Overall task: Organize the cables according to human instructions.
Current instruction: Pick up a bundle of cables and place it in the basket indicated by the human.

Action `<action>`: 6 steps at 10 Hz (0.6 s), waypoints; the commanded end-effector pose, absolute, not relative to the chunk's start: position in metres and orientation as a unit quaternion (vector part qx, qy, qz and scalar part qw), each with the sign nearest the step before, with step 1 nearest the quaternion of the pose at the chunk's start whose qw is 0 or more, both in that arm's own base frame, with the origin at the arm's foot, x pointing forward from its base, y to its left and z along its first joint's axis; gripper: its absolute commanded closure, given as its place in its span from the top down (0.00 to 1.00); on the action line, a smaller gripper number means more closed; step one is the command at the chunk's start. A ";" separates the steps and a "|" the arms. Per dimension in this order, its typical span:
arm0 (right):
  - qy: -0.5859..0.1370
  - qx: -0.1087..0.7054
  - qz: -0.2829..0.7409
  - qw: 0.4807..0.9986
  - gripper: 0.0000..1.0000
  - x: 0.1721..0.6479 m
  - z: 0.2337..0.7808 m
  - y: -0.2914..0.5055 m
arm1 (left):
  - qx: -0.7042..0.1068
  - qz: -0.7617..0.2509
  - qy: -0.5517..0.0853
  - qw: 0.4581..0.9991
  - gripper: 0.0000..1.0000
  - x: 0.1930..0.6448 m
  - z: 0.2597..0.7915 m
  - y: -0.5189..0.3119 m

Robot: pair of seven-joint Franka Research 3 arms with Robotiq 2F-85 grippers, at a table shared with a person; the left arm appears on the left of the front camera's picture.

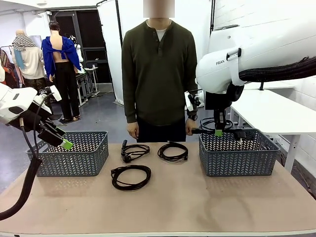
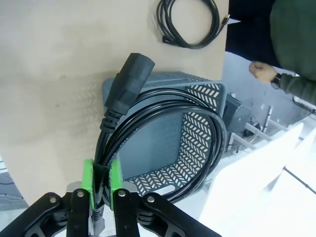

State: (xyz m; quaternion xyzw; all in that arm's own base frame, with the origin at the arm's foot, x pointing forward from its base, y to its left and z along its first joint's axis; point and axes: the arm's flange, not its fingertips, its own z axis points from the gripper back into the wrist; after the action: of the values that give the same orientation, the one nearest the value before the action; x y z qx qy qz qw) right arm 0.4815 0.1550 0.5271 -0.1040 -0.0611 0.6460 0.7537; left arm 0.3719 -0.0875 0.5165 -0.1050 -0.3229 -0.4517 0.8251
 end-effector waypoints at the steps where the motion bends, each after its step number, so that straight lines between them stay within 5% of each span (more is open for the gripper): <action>1: -0.053 -0.147 0.656 0.738 0.00 0.498 0.528 0.141 | -0.111 -0.454 -0.324 0.823 1.00 0.373 0.516 -0.086; 6: -0.045 -0.132 0.698 0.702 0.00 0.539 0.500 0.093 | -0.111 -0.454 -0.324 0.823 1.00 0.373 0.516 -0.086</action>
State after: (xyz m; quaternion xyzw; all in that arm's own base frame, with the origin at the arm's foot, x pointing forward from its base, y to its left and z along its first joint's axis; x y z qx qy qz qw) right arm 0.5237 0.0982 0.4994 -0.1403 -0.0359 0.6878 0.7113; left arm 0.3720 -0.0874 0.5165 -0.1049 -0.3228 -0.4516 0.8251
